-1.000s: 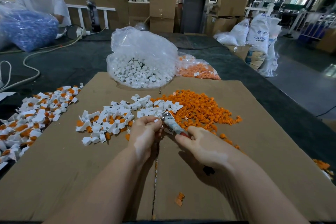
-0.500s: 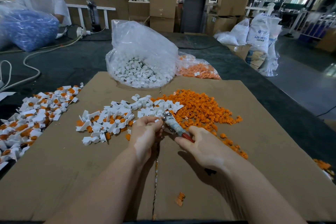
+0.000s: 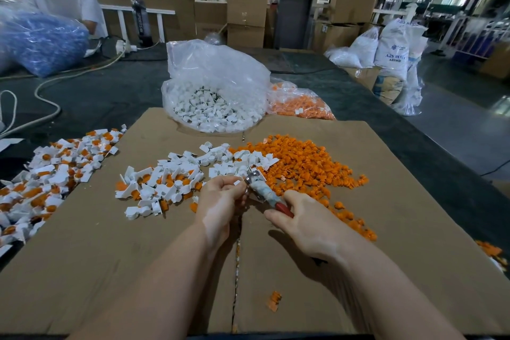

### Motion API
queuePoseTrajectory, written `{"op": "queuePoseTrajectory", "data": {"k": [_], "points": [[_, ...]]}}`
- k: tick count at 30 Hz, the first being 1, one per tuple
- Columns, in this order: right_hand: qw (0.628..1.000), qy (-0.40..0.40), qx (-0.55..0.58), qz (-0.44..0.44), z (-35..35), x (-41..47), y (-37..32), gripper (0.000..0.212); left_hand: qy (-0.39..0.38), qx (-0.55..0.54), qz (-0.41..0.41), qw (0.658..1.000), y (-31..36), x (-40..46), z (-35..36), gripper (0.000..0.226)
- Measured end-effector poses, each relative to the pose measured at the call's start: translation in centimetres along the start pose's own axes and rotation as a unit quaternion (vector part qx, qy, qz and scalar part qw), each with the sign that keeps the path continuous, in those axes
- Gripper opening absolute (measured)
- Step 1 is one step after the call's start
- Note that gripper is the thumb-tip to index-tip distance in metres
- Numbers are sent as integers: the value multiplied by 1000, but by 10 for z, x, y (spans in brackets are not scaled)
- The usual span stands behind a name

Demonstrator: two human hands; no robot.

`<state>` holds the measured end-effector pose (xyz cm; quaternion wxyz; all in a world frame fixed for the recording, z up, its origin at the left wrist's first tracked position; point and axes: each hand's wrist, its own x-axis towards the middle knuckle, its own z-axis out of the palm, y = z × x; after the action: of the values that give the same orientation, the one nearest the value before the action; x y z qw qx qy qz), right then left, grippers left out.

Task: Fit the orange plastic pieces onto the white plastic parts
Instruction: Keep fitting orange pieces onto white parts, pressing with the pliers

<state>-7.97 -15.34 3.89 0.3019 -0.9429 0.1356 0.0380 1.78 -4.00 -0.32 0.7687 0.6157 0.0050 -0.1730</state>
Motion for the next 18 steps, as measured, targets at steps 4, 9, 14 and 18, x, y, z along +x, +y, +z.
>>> {"op": "queuePoseTrajectory", "data": {"k": [4,9,14,18], "points": [[999,33,-11,-3,7,0,4,31,7,1,1,1000,0,-1,0,10],[997,64,51,12,5,-1,14,33,0,26,15,1000,-2,-2,-1,8],[971,234,-23,44,3,7,25,43,0,152,96,984,-10,-6,-2,14],[941,301,-145,46,6,19,39,57,2,249,166,954,-15,-7,-2,7]]}}
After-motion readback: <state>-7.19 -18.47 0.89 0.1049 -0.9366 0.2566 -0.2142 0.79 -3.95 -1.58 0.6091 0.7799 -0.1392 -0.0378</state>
